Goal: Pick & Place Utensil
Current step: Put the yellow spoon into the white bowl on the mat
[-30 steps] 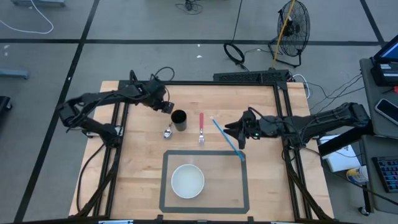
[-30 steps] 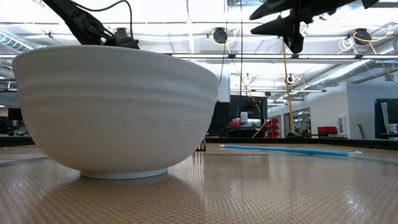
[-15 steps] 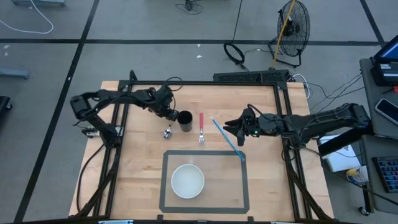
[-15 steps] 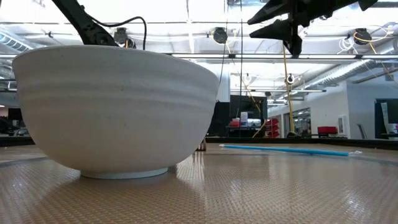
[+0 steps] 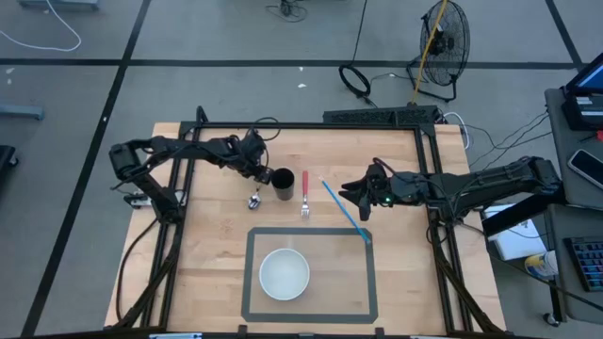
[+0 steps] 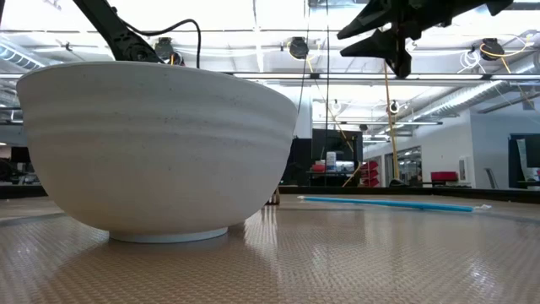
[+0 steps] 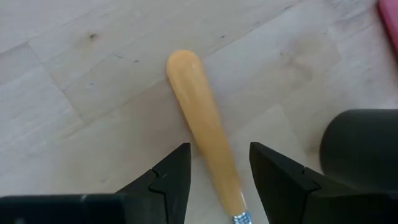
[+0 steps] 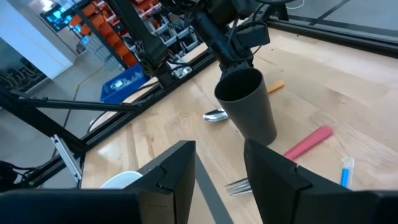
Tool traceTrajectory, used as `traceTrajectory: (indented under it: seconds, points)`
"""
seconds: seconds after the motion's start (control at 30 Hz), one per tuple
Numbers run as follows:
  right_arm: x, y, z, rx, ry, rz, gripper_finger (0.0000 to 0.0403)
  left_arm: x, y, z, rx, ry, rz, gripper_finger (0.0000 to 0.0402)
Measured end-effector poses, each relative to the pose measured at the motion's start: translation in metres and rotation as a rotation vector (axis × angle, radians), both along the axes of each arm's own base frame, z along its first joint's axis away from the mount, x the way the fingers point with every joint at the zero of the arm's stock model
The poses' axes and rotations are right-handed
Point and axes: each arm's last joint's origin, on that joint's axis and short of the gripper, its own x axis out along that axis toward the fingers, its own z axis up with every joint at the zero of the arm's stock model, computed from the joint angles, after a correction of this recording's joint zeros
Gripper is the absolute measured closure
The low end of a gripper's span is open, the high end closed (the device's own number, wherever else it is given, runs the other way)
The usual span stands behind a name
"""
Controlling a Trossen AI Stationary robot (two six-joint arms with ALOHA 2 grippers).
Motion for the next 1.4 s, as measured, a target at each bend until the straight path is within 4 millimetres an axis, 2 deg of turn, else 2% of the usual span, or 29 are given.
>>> traceTrajectory:
  seconds: [0.4,0.77,0.87,1.2,1.4]
  points:
    - [0.000,-0.002,-0.001,-0.001,0.007,-0.011,0.0271,0.000,-0.013,-0.006,0.021,0.126,-0.019,0.0234]
    - [0.000,-0.002,-0.001,0.002,0.007,-0.011,0.0271,-0.007,-0.013,-0.008,-0.012,0.180,0.004,0.0235]
    - [0.000,-0.002,-0.001,0.003,0.007,-0.011,0.0271,-0.010,-0.012,-0.009,-0.034,0.209,0.026,0.0248]
    - [0.000,-0.002,-0.001,0.003,0.007,-0.011,0.0271,-0.019,-0.012,-0.011,-0.074,0.270,0.049,0.0334]
    - [0.000,-0.002,-0.001,0.002,0.007,-0.010,0.0271,-0.019,-0.012,-0.011,-0.078,0.267,0.017,0.0338]
